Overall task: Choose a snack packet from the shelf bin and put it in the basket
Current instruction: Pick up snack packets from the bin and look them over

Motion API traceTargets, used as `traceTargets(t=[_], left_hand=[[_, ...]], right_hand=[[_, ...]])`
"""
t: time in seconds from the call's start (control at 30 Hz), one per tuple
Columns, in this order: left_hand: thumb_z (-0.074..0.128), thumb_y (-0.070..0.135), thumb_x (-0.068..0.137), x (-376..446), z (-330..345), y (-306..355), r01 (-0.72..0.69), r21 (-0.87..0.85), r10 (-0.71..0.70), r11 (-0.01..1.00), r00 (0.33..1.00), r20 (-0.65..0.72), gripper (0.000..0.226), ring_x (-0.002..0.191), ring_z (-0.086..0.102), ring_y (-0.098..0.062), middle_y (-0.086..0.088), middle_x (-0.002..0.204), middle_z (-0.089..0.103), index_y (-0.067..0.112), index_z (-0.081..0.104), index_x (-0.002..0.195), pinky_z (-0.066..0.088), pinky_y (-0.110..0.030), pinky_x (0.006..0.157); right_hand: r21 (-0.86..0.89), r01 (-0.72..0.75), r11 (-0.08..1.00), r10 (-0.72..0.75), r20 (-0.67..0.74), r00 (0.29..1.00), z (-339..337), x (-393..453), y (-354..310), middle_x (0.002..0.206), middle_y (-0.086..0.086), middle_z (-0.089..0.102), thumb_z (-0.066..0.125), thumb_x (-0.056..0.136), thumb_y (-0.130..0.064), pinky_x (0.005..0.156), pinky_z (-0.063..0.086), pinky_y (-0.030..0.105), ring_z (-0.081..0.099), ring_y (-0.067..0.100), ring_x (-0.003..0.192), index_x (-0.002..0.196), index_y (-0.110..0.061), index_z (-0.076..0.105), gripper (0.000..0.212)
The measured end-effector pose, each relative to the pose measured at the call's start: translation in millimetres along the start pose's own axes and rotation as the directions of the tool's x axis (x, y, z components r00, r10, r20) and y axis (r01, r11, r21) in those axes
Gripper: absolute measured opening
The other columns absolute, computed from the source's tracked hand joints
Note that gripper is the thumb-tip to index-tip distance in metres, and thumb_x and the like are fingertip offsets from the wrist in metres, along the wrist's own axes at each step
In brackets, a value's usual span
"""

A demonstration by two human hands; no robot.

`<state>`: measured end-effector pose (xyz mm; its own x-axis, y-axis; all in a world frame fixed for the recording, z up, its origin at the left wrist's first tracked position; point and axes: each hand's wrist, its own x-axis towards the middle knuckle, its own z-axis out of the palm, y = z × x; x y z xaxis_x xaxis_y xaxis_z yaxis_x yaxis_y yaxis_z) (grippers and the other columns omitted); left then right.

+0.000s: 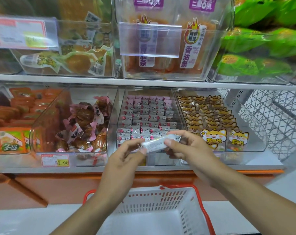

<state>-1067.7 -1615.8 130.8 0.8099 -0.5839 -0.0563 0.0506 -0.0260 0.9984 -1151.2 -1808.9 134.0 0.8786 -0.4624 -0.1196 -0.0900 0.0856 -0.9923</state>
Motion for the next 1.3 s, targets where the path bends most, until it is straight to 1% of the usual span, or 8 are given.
traceTargets(t=[0.1,0.23,0.33,0.4,0.53,0.87,1.0,1.3], left_hand=[[0.081,0.017,0.083,-1.8,4.3,-1.6,-0.016,-0.026,0.016,1.000,1.000,0.004,0.032,0.076,0.071,0.001,0.016,0.079,0.075,0.031,0.068,0.109,0.051,-0.009,0.070],[0.079,0.041,0.068,3.5,0.6,-1.1,0.111,-0.213,-0.117,0.971,0.993,-0.020,0.041,0.085,0.075,-0.018,-0.005,0.090,0.079,0.016,0.077,0.101,0.060,-0.023,0.075],[0.077,0.040,0.070,8.9,-2.2,-0.3,0.286,-0.423,-0.310,0.860,0.951,0.014,0.038,0.075,0.075,-0.020,-0.015,0.084,0.077,0.008,0.081,0.091,0.060,-0.026,0.064],[0.078,0.037,0.070,9.3,-2.5,1.0,0.378,-0.536,-0.409,0.755,0.910,0.066,0.041,0.070,0.075,-0.023,-0.018,0.078,0.074,0.005,0.075,0.096,0.060,-0.029,0.058],[0.084,0.046,0.063,8.2,-0.7,1.0,0.435,-0.540,-0.448,0.721,0.886,0.117,0.060,0.064,0.071,-0.022,-0.012,0.064,0.066,0.007,0.068,0.105,0.060,-0.032,0.057],[0.073,0.061,0.070,7.7,1.2,-3.7,0.483,-0.480,-0.482,0.732,0.866,0.135,0.059,0.064,0.072,-0.023,-0.012,0.064,0.067,0.015,0.067,0.107,0.061,-0.032,0.060],[0.077,0.054,0.070,8.6,3.5,-6.8,0.373,-0.433,-0.367,0.820,0.925,0.102,0.052,0.089,0.078,-0.024,-0.015,0.105,0.076,0.015,0.076,0.104,0.062,-0.032,0.072],[0.075,0.027,0.072,12.4,4.9,-9.9,0.252,-0.457,-0.257,0.853,0.965,0.053,0.035,0.095,0.077,-0.025,-0.012,0.102,0.078,0.005,0.079,0.098,0.061,-0.024,0.071]], right_hand=[[0.010,-0.039,0.999,0.039,0.005,0.999,4.3,-1.3,1.6,0.086,0.011,0.074,0.080,0.074,-0.048,0.070,0.058,0.029,0.068,0.021,0.073,0.098,-0.014,0.075,0.043],[0.090,-0.083,0.993,0.086,-0.030,0.996,5.0,1.6,0.3,0.076,0.013,0.070,0.062,0.084,-0.060,0.061,0.057,0.029,0.065,0.021,0.065,0.095,-0.005,0.075,0.057],[0.087,-0.061,0.994,0.061,0.002,0.998,1.6,0.5,-4.0,0.097,0.010,0.075,0.054,0.103,-0.023,0.067,0.059,0.031,0.071,0.022,0.075,0.124,-0.009,0.068,0.029],[-0.064,0.038,0.997,-0.032,0.101,0.994,0.1,-2.9,-6.1,0.121,-0.004,0.073,0.058,0.097,0.003,0.081,0.060,0.030,0.073,0.016,0.089,0.134,-0.026,0.062,0.047],[-0.197,0.214,0.957,-0.171,0.215,0.962,4.0,-9.0,-8.9,0.122,-0.009,0.073,0.065,0.080,0.024,0.086,0.053,0.015,0.069,0.006,0.108,0.123,-0.015,0.069,0.058],[-0.032,0.113,0.993,-0.104,0.198,0.975,13.0,-12.6,-4.9,0.099,0.002,0.078,0.074,0.082,-0.022,0.074,0.059,0.025,0.075,0.020,0.093,0.111,-0.011,0.067,0.032],[0.090,-0.006,0.996,-0.001,0.081,0.997,12.4,-6.2,-3.2,0.102,0.010,0.077,0.069,0.092,-0.023,0.073,0.060,0.030,0.074,0.025,0.087,0.113,-0.006,0.065,0.028],[0.256,-0.112,0.960,0.123,-0.026,0.992,7.6,-0.1,-1.5,0.104,0.009,0.077,0.071,0.093,-0.016,0.070,0.059,0.028,0.075,0.023,0.090,0.096,-0.026,0.078,0.012]])
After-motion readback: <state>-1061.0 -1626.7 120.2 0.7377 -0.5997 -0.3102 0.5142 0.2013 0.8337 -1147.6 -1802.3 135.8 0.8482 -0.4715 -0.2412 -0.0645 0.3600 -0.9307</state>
